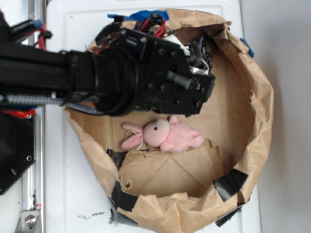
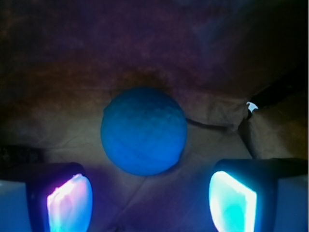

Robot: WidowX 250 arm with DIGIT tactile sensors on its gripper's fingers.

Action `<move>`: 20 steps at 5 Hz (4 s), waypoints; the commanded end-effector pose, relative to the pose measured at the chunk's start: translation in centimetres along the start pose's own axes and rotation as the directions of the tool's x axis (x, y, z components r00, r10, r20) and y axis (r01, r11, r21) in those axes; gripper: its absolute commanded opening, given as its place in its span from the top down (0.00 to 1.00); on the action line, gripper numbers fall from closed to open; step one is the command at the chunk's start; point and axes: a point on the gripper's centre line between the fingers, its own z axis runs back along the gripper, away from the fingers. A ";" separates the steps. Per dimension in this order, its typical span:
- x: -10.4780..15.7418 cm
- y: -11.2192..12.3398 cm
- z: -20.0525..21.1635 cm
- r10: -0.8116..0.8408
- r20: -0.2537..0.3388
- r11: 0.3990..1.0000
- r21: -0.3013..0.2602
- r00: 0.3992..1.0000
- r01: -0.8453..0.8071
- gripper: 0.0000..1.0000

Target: Grab the blue ball.

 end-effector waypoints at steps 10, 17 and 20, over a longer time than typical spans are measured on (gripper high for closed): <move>-0.4 -1.2 -1.4 0.081 0.103 0.997 0.009 0.991 -0.082 1.00; 0.3 7.9 17.3 -0.922 -0.103 0.377 -0.463 0.374 0.802 1.00; -0.7 6.8 18.0 -0.881 -0.092 0.455 -0.433 0.464 0.778 1.00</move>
